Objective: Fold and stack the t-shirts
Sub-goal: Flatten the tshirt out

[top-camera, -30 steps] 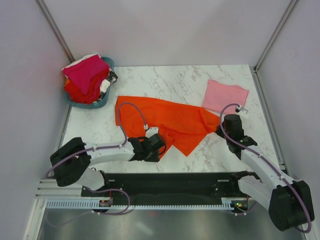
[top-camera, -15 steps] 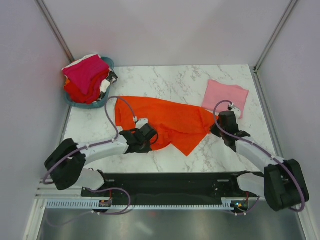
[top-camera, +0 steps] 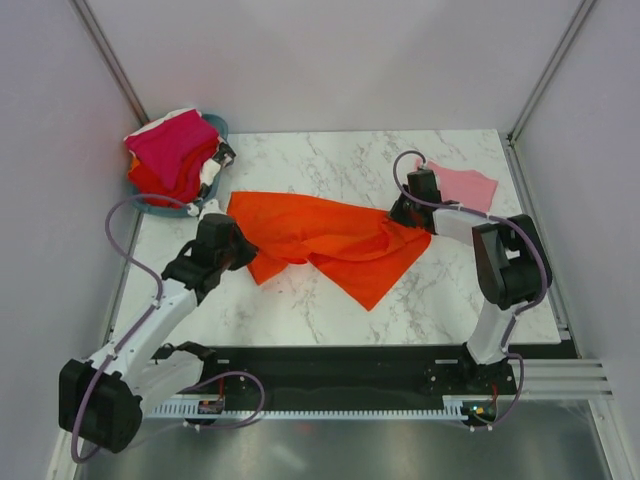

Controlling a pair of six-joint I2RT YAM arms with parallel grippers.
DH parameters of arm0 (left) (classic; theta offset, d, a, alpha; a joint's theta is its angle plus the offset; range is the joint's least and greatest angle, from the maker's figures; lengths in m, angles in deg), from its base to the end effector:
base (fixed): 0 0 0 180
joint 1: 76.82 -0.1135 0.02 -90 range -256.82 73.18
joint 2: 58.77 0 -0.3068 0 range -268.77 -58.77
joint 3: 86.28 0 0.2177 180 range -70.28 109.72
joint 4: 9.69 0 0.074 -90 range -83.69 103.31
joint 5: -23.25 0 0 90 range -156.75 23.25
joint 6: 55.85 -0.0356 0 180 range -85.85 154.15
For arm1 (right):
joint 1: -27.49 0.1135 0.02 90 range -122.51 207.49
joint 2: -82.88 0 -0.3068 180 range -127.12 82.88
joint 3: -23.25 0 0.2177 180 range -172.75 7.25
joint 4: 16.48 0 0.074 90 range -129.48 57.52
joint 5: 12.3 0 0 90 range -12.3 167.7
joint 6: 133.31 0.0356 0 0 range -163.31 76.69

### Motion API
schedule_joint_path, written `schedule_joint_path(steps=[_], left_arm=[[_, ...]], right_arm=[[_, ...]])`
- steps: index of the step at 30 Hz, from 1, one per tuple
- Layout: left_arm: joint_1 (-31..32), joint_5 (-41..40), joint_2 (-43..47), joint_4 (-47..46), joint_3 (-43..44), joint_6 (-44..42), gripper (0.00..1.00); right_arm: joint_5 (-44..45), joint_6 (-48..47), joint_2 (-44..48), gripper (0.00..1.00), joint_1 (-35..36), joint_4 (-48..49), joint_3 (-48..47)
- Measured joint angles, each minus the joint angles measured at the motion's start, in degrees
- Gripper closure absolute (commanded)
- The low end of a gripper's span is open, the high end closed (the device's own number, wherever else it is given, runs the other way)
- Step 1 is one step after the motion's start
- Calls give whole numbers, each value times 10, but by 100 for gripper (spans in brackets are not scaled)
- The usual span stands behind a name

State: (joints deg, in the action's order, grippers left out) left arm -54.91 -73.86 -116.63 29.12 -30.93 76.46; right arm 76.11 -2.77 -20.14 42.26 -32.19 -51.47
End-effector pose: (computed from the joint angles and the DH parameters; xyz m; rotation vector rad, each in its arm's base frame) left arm 0.1467 -0.0543 0.2916 -0.4758 2.2755 -0.4365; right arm 0.3475 0.0926 0.2331 0.5205 2.3385 0.5013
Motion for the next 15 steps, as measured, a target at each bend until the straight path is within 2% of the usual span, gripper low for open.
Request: schedule_joint_path(steps=[5, 9, 15], left_arm=[[-19, 38, 5, -37, 1, -9, 98], [-13, 104, -72, -82, 11, -12, 98], [44, 136, -145, -116, 24, -12, 98]], right_arm=[[28, 0, -77, 100, -3, -29, -87], [50, 3, -118, 100, -17, -44, -130], [65, 22, -133, 100, -64, -47, -148]])
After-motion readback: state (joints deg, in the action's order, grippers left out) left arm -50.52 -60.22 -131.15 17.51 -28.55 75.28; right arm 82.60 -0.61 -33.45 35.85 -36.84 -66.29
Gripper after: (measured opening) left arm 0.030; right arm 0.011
